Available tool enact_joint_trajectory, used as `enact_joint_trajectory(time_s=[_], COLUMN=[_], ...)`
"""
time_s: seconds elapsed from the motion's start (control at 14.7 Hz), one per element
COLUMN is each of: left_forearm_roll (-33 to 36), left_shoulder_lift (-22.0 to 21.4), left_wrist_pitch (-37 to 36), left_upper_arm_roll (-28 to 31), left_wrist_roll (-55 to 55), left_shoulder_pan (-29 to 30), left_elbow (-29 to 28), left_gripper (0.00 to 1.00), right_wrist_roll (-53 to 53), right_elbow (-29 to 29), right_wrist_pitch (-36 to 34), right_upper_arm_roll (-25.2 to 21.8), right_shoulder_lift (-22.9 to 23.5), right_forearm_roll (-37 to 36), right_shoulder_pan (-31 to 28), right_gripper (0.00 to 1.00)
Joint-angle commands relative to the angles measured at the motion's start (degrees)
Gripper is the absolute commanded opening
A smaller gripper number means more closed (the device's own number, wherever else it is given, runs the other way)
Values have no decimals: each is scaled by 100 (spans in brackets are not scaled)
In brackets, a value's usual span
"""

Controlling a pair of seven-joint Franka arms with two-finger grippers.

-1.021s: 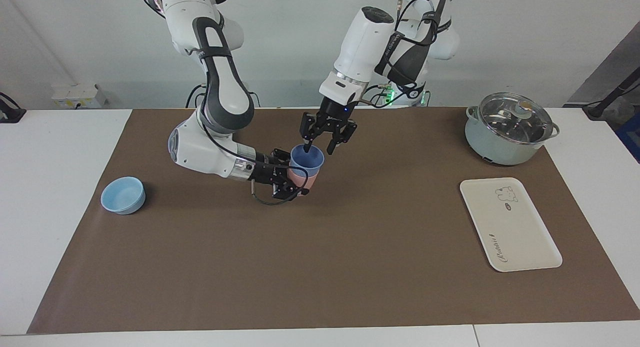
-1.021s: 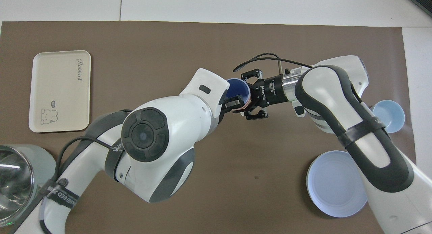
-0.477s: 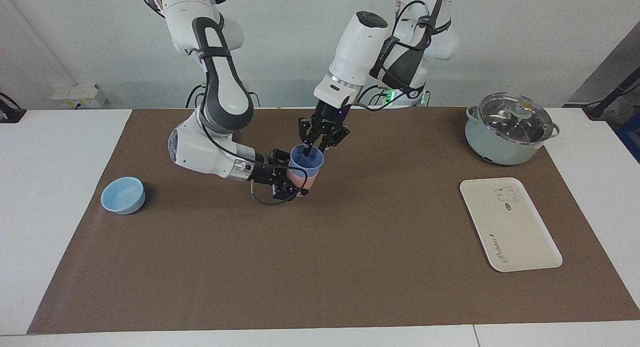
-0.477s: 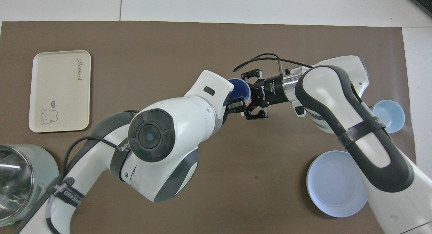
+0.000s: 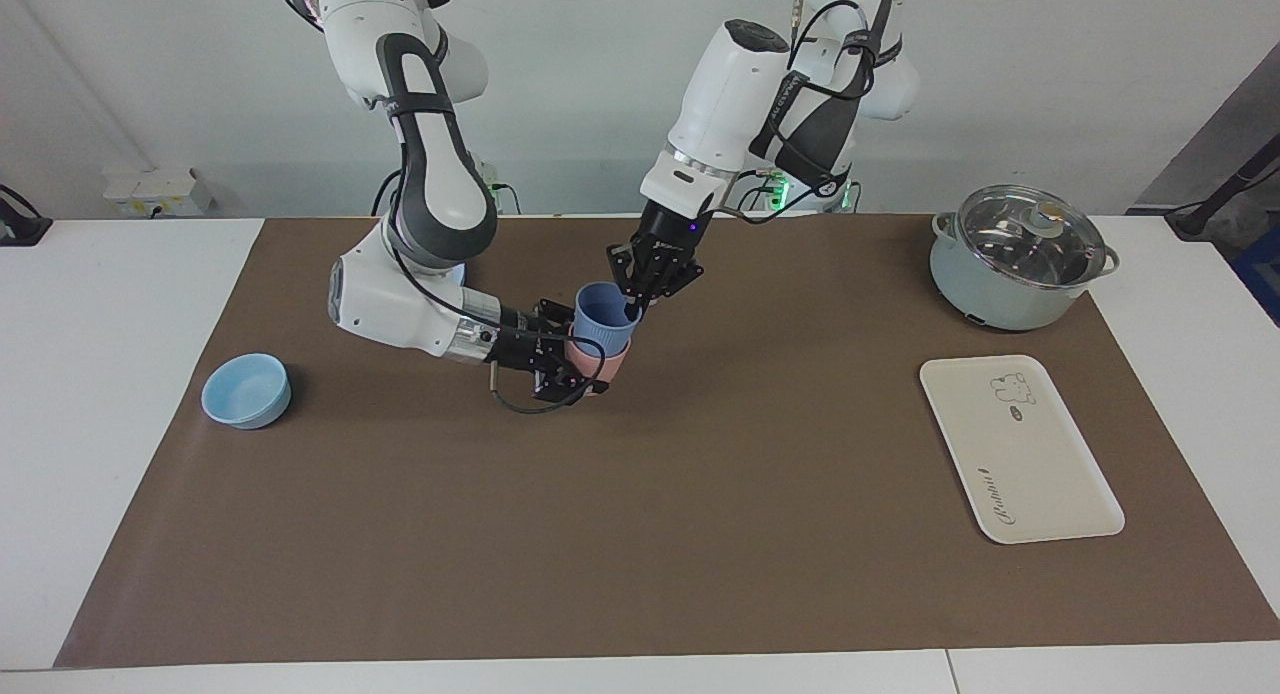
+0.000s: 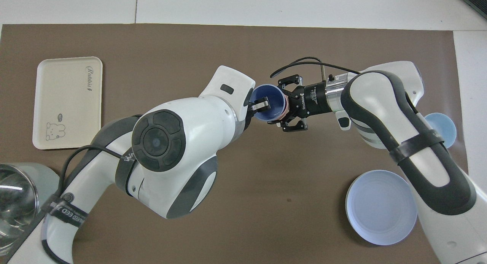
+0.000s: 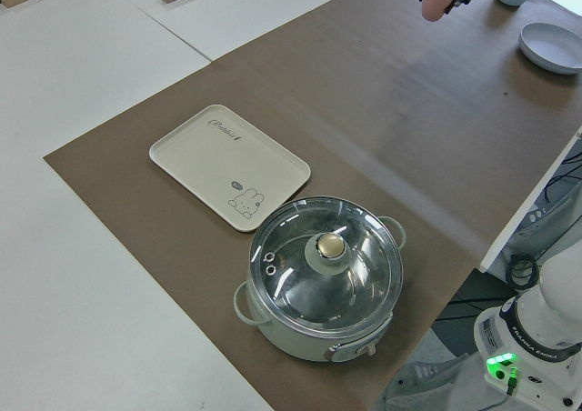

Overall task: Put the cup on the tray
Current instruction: 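Grasp the inner blue cup with the left gripper beside the right gripper, then pull the blue cup out with the left gripper while the right gripper withdraws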

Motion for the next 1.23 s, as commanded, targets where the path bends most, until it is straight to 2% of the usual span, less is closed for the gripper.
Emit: enact_joint_trajectory(time_s=[0.0, 0.2, 0.34, 0.54, 0.75, 0.89, 1.02, 1.16], left_forearm_roll=[-36, -18, -35, -53, -114, -115, -115, -158], left_shoulder_lift=[-70, -500, -738, -826, -1125, -1301, -1214, -838], left_wrist_pitch=[-1021, -2068, -2569, -2949, -2845, -2434, -1933, -1537], left_upper_arm_roll=[20, 20, 46, 38, 55, 55, 64, 55], left_wrist_roll=[-51, 176, 720, 1573, 2556, 3364, 4182, 4798], left_shoulder_pan=[120, 620, 1042, 1850, 2842, 3598, 4162, 4671], left_elbow=[628, 849, 849, 771, 96, -484, -776, -847], left_gripper=[0, 0, 0, 0, 0, 0, 0, 0], right_wrist_roll=[158, 141, 141, -60, -841, -1255, -1738, -1836], right_elbow=[-18, -18, -18, 17, 149, 157, 236, 228], right_wrist_pitch=[-207, -469, -655, -1023, -1481, -1613, -1868, -1886], right_upper_arm_roll=[30, 31, 39, 39, 22, 30, 22, 22], right_shoulder_lift=[-73, -29, 15, 233, 516, 655, 876, 946], right_forearm_roll=[291, 344, 370, 545, 608, 617, 582, 424], right_shoulder_pan=[-278, -602, -928, -1340, -1825, -2184, -2492, -2625], right_gripper=[0, 0, 0, 0, 0, 0, 0, 0])
